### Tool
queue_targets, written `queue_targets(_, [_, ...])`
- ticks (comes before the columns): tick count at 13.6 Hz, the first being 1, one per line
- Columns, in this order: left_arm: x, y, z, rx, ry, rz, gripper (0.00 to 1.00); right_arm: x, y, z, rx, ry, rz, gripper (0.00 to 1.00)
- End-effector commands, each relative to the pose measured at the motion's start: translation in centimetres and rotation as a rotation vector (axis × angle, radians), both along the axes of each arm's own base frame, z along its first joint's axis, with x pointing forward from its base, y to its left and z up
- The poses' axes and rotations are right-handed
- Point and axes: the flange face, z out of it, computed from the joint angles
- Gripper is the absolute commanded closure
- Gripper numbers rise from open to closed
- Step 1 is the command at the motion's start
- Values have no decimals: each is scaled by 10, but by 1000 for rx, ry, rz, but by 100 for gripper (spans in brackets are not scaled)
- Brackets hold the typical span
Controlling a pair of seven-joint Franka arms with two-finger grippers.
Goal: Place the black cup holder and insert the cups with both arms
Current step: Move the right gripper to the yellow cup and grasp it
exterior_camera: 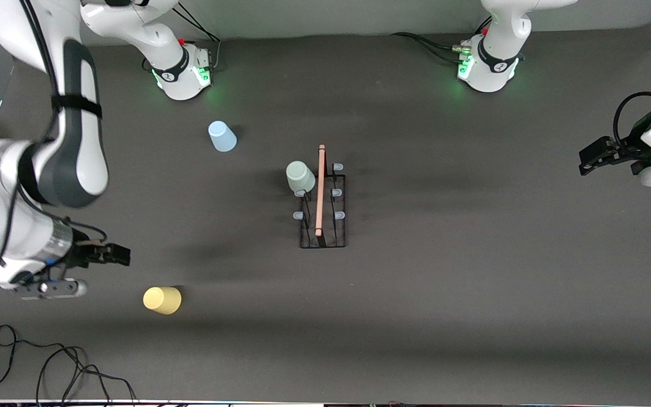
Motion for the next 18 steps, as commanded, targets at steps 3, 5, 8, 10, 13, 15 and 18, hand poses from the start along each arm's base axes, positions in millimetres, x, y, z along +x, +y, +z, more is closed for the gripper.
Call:
queue_targets(3, [-3, -2, 6, 11, 8, 10, 0, 38, 5, -91, 32, -40, 33, 0])
queue_targets(5, [-3, -2, 6, 11, 8, 10, 0, 43, 13, -121, 22, -52, 39, 0])
queue_targets(8, [-4, -3, 6, 11, 16, 8, 0, 45, 7, -167, 25, -56, 31, 0])
queue_targets(10, [-5, -3, 5, 11, 17, 8, 0, 45, -3, -188, 72, -42, 12, 0])
queue_targets(13, [-5, -3, 5, 11, 17, 10, 0, 44, -4, -192, 82, -36, 11, 52])
queue_targets(15, [-4, -3, 6, 11, 16, 8, 0, 46, -3, -182, 81, -48, 13, 83])
queue_targets(18, [-4, -2, 8, 11, 14, 10, 0, 50, 7, -141, 95, -56, 22, 97])
